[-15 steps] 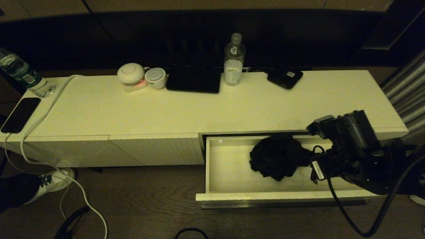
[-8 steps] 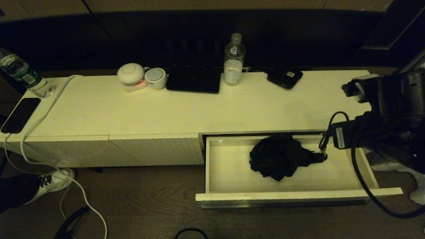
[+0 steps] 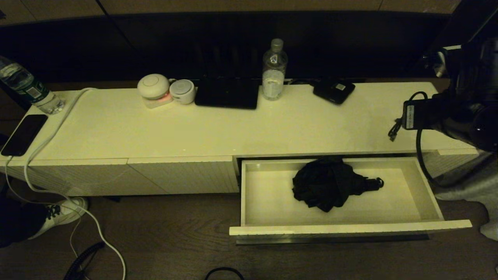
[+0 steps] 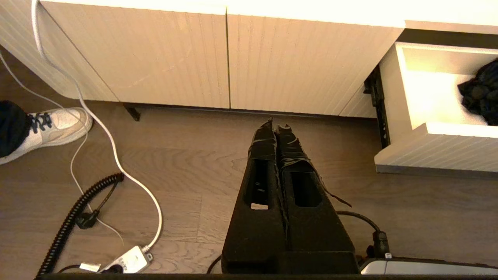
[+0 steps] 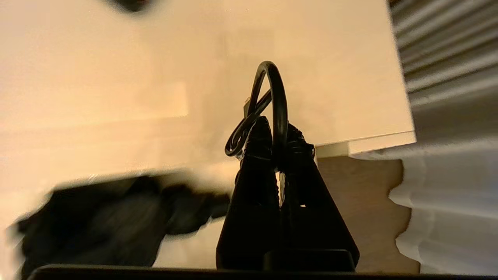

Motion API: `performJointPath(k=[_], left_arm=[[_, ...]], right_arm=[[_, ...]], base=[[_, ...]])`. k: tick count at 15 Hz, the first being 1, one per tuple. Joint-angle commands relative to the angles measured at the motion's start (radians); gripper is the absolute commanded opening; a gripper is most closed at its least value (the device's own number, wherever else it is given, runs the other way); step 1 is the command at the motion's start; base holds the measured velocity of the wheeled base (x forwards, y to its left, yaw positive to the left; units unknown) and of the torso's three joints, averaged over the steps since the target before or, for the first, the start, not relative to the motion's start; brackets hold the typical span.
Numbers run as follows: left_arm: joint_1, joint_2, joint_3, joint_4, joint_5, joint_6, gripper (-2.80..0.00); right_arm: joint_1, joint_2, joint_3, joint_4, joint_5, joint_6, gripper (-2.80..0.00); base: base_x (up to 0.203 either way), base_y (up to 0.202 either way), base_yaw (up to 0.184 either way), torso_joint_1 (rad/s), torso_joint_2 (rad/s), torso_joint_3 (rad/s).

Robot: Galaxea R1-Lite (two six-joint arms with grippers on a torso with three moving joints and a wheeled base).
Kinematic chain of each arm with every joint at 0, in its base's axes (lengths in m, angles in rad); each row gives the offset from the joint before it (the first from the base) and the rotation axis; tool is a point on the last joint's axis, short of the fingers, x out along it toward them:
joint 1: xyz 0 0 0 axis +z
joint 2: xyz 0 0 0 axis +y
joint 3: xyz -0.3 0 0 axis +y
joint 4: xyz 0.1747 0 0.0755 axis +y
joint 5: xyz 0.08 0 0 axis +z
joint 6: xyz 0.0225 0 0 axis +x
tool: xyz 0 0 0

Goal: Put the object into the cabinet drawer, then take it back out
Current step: Take the data cable out of the drawer and put it on the table

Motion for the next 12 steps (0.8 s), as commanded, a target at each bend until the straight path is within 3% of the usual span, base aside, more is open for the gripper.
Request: performJointPath(k=[1,6,12], left_arm=[[0.0,-0.002,0.0,0.0,0.001,-0.001,-2.8],[0.0,-0.002,0.0,0.0,0.001,-0.001,-2.8],[0.0,-0.002,0.0,0.0,0.001,-0.001,-2.8]], right_arm=[[-0.066,0.128,-0.034,-0.041,-0.003,0.0,-2.8],[-0.131,0.272,-0.081,-0.13,-0.038,-0.006,-2.8],[-0.071,0.36,-0.096,-0.222,-0.089,-0.083,-2.8]], base=[[0.0,0.0,0.0,0.0,0.0,0.0],[0.0,0.0,0.0,0.0,0.0,0.0],[0.0,0.0,0.0,0.0,0.0,0.0]])
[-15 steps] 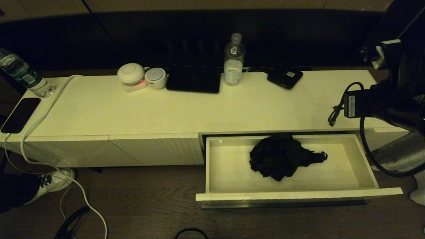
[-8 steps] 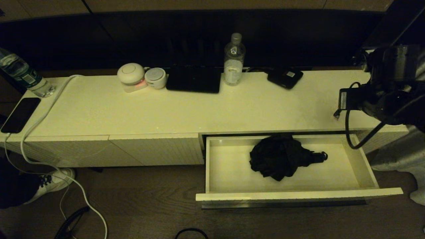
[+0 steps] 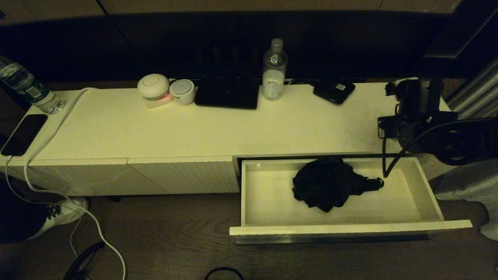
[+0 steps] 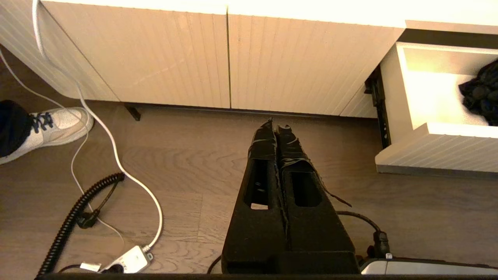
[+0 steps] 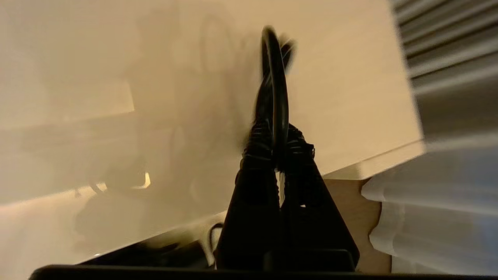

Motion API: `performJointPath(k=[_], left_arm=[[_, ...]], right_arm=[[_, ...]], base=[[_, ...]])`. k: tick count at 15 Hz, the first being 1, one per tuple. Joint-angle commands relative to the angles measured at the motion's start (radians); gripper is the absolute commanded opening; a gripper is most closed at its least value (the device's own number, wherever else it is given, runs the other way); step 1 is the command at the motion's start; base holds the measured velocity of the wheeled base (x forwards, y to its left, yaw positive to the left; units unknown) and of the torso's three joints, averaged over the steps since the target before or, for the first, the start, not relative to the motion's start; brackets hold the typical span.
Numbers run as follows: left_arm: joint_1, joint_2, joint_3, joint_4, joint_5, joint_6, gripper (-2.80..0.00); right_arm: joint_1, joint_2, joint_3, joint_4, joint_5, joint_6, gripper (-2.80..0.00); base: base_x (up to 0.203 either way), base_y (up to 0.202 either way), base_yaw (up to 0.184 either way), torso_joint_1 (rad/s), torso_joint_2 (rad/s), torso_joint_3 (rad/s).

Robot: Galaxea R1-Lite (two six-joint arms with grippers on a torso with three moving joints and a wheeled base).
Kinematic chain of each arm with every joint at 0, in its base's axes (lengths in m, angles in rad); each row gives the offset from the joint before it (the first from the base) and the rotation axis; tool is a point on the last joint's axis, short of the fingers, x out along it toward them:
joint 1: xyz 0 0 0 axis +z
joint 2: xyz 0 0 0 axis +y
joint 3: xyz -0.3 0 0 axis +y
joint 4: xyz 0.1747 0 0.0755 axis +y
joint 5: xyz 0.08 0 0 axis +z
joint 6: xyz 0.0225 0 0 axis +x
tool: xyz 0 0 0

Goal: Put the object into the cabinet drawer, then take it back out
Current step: Take the data cable out of the drawer and put it on the table

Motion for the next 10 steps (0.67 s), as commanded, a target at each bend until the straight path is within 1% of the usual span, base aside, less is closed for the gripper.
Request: performJointPath(k=[1,4,7,8,9,10], left_arm=[[0.0,-0.002,0.0,0.0,0.001,-0.001,-2.8],[0.0,-0.002,0.0,0.0,0.001,-0.001,-2.8],[0.0,-0.002,0.0,0.0,0.001,-0.001,-2.8],[0.0,-0.002,0.0,0.0,0.001,-0.001,-2.8],[0.0,-0.002,0.0,0.0,0.001,-0.001,-2.8],[0.0,-0.002,0.0,0.0,0.001,-0.001,-2.8]], right_arm=[[0.032,0.045,-0.013,-0.002,-0.007,-0.002,-2.8],[0.063,0.051,-0.009,-0.002,-0.012,-0.002,-2.8],[0.081,0.041,-0.006,0.016,-0.039,-0.004,-2.8],[0.083,0.045,-0.003,0.014,-0.047,-0.003,-1.11],[0.083,0.05,0.001,0.007,-0.052,-0.005,0.0],[0.082,0.051,0.003,0.004,-0.052,-0.007,0.0]], base=[[0.0,0.0,0.0,0.0,0.0,0.0],[0.0,0.0,0.0,0.0,0.0,0.0],[0.0,0.0,0.0,0.0,0.0,0.0],[0.0,0.0,0.0,0.0,0.0,0.0],[0.0,0.0,0.0,0.0,0.0,0.0],[0.0,0.0,0.0,0.0,0.0,0.0]])
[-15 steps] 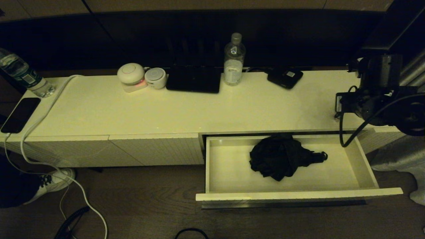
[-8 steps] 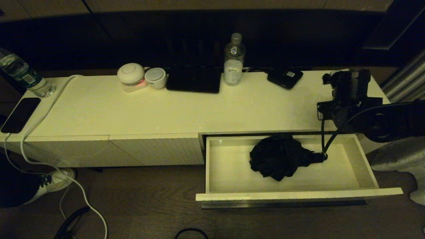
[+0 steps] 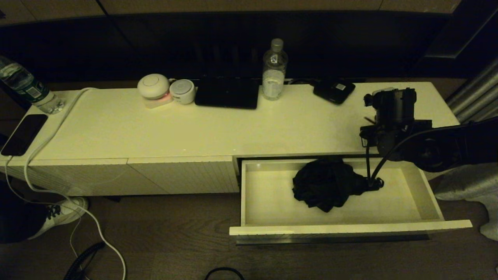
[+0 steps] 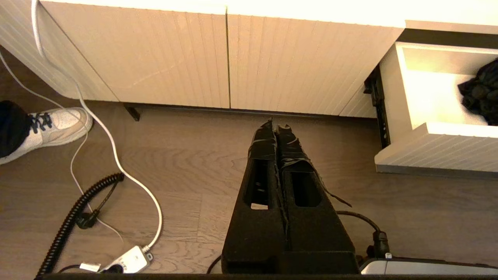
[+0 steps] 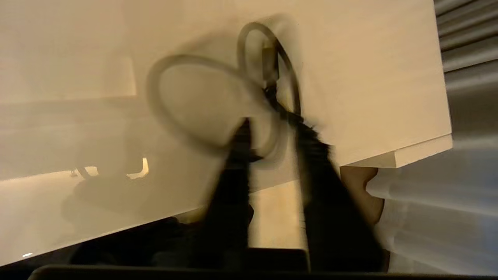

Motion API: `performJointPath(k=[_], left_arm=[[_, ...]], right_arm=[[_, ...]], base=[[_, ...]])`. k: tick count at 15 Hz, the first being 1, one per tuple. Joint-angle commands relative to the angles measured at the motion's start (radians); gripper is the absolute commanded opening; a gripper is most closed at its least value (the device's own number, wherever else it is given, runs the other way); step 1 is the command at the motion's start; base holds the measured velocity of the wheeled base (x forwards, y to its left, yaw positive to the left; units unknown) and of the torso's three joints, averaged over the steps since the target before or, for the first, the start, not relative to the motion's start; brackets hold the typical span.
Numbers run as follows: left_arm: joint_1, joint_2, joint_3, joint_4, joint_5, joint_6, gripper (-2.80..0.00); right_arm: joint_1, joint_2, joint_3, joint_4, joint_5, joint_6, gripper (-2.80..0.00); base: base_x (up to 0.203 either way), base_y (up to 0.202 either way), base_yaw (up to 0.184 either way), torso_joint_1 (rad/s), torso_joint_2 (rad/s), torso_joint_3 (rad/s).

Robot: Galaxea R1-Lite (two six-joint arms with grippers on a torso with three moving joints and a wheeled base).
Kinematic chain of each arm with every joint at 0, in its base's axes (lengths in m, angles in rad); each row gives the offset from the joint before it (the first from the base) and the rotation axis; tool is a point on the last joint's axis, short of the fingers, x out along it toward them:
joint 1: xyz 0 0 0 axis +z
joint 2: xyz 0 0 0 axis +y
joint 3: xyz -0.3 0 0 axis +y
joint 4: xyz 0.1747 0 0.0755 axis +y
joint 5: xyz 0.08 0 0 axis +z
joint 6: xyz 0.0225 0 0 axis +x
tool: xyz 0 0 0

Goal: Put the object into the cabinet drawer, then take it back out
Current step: Take the data cable out of the drawer and put it on the table

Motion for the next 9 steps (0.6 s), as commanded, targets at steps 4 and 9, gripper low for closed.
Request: performJointPath(k=[4,9], left_arm=[[0.0,-0.002,0.0,0.0,0.001,-0.001,-2.8],[0.0,-0.002,0.0,0.0,0.001,-0.001,-2.8]], right_arm=[[-0.004,-0.009,-0.001,-0.039,-0.004,-0.04,0.0],[0.039,-0.195,0.087,-0.019,0.03,-0.124,0.0]], base=[[0.0,0.0,0.0,0.0,0.0,0.0],[0.0,0.0,0.0,0.0,0.0,0.0]])
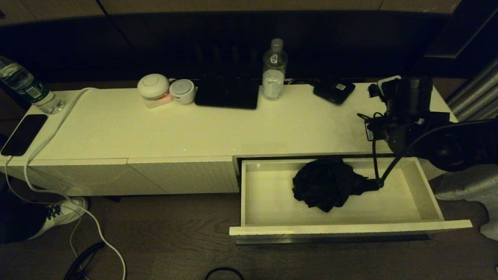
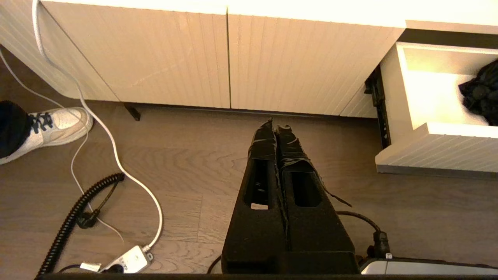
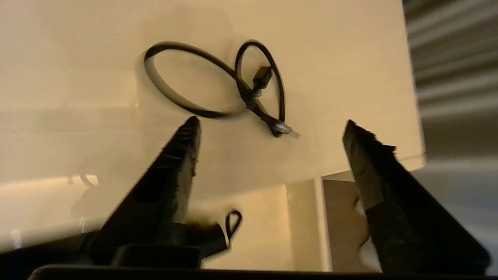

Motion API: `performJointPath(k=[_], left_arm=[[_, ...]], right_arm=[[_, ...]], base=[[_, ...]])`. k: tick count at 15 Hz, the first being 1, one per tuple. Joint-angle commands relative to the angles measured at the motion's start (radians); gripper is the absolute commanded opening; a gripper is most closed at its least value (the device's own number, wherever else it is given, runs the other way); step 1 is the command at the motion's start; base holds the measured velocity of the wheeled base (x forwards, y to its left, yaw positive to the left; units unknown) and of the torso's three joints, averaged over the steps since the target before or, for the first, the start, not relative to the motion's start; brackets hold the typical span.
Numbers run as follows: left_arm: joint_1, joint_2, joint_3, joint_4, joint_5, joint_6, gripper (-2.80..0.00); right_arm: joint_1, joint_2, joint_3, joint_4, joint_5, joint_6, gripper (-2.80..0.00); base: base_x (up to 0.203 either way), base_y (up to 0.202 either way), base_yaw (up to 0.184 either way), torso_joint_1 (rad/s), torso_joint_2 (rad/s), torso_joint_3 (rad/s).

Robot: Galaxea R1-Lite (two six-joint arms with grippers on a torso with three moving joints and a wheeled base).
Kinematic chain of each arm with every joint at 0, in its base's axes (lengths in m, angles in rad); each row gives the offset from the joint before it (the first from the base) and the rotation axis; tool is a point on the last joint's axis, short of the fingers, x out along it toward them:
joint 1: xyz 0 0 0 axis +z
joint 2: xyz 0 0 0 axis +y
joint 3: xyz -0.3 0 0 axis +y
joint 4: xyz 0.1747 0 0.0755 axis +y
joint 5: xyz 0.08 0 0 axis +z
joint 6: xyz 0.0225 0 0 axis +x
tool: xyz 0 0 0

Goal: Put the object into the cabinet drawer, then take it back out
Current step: Take the data cable out of the drawer and put it on the table

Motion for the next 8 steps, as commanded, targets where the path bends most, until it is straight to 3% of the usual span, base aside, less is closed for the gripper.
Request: performJointPath(k=[1,4,8], left_arm=[[0.001,-0.002,0.0,0.0,0.001,-0.001,-2.8],[0.001,-0.002,0.0,0.0,0.001,-0.001,-2.8],[0.001,-0.002,0.0,0.0,0.001,-0.001,-2.8]], right_arm=[[0.026,-0.14,0.095,0.004,0.039,-0.071,0.0],[0.059,-0.224,0.192,0.012,0.104,-0.126,0.0],[0.126,-0.256,0.21,0.154,0.137,-0.109,0.0]], base=[[0.0,0.0,0.0,0.0,0.0,0.0],[0.0,0.0,0.0,0.0,0.0,0.0],[0.0,0.0,0.0,0.0,0.0,0.0]])
